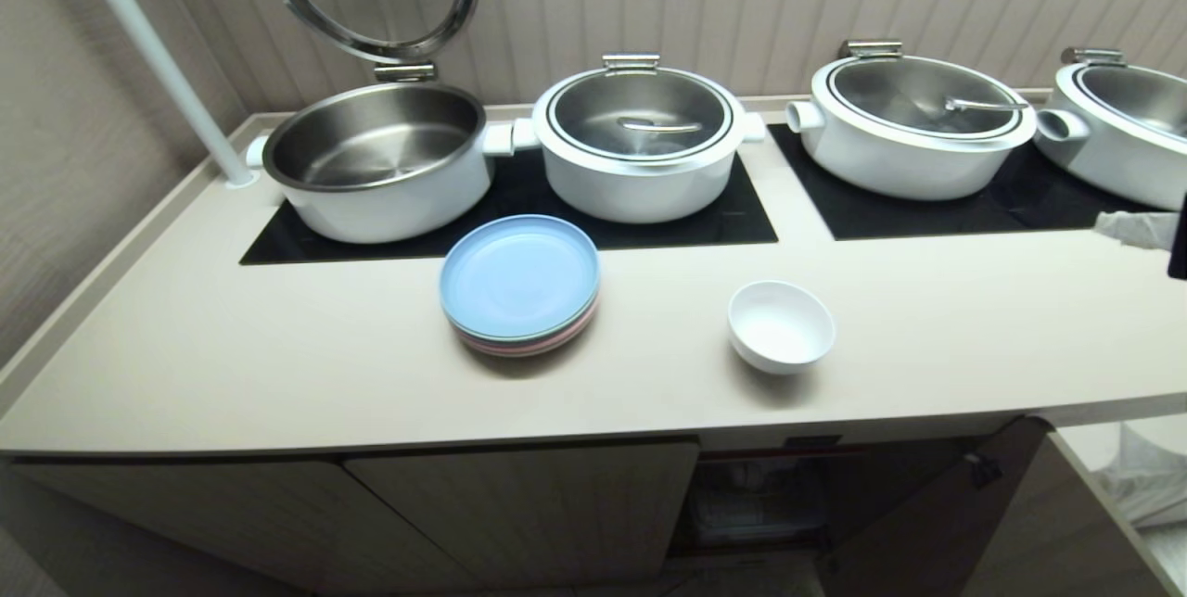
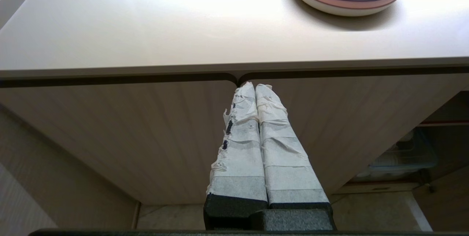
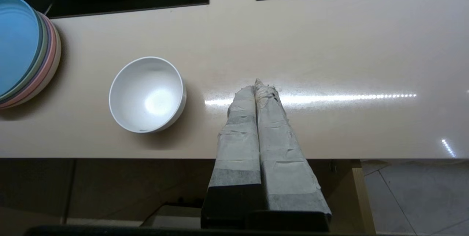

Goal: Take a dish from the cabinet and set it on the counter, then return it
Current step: Pick up the bowl from the table

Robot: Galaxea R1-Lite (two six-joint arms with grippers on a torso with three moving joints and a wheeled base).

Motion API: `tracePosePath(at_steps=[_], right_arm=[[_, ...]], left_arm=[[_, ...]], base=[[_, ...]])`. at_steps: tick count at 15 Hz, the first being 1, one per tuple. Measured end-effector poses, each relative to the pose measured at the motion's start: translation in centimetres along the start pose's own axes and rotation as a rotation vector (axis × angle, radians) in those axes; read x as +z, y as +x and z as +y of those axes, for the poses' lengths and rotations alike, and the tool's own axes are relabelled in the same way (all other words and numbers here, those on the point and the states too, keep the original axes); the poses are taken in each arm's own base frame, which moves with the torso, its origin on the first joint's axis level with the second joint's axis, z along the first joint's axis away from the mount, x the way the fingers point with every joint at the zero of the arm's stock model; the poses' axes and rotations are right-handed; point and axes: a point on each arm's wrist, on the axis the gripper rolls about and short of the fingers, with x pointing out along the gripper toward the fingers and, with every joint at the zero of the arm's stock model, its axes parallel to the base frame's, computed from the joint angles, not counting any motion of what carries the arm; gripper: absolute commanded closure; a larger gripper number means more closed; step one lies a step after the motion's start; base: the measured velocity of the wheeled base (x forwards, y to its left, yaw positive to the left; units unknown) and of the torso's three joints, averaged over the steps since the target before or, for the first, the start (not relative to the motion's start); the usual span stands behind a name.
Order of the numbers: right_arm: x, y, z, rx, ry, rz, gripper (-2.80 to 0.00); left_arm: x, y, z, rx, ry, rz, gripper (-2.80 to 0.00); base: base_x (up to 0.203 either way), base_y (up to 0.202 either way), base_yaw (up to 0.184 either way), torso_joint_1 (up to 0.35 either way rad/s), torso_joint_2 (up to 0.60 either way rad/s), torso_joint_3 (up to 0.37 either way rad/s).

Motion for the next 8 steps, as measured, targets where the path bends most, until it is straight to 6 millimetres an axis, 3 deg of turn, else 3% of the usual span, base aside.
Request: tracePosePath(at_steps=[8], right_arm=[[3.5,7.6,1.4,0.062,0.001,0.312,0.00]], left_arm=[[0.0,0.0,0.0,0.000,0.000,0.000,0.00]], base=[[0.000,0.000,0.000,0.000,0.00,0.000]])
